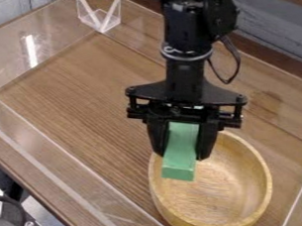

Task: Remove the green block from inside the brown bowl and put it on the table

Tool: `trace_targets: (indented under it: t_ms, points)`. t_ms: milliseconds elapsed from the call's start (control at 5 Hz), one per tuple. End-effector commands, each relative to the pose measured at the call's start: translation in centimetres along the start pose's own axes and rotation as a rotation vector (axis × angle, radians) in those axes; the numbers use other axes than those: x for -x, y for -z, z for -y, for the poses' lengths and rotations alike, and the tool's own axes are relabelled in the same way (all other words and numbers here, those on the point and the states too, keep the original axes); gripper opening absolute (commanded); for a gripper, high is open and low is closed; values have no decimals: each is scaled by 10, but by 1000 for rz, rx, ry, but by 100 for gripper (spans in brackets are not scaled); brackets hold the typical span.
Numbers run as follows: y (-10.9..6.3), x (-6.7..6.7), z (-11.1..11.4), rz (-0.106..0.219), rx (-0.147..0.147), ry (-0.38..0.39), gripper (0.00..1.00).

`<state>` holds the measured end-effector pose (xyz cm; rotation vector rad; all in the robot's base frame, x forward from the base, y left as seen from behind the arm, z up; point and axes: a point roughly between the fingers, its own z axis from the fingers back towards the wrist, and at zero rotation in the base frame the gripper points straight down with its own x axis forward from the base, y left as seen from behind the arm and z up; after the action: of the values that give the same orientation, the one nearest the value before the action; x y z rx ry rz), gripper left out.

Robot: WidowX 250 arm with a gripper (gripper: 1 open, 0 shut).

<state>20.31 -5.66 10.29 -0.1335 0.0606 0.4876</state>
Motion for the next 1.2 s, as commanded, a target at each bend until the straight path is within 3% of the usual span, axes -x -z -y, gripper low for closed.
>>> trace_targets:
  t_ms: [0,1000]
  points:
    - [-17,-7,5,55,47,2,0]
    - [-34,-11,-17,57,16,114,0]
